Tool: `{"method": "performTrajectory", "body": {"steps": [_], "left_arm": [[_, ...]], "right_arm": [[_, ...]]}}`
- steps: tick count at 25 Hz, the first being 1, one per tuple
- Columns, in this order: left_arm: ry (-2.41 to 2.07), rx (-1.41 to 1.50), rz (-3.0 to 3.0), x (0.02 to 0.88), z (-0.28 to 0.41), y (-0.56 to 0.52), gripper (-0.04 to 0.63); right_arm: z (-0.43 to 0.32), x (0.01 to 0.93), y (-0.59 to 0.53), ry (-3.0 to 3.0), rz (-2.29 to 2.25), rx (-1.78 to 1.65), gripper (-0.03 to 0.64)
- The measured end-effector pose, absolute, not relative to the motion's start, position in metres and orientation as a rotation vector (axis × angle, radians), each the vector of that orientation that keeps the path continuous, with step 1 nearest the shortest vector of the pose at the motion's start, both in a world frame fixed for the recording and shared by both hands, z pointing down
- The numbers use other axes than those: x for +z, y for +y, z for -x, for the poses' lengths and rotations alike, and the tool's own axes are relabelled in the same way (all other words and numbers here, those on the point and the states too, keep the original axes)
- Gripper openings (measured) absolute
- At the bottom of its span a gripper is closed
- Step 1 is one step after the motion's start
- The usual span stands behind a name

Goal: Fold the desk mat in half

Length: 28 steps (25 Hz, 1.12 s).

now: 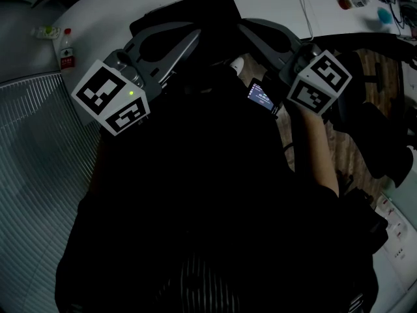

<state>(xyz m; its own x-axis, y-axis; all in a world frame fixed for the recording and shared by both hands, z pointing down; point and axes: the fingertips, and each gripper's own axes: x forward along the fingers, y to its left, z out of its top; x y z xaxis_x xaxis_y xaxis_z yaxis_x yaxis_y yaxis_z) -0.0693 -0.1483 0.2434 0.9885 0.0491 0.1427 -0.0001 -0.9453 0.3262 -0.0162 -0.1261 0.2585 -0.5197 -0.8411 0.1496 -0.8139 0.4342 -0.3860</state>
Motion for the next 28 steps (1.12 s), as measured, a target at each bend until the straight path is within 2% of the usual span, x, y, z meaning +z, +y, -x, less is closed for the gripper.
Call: {"method": "performTrajectory", "body": {"steps": [21,28], "left_arm": [[-0.029,0.176,-2.776,0.238,0.082,-0.164,0.008],[-0.261,0.161,-2.652,0.261,0.138,-0.202,0.008]], "right_arm": [[0.026,0.253,-0.142,2.685,1.472,-0.640,0.003],[0.045,0.249,-0.151,2.755,1.438,-0.649,0.003]]}}
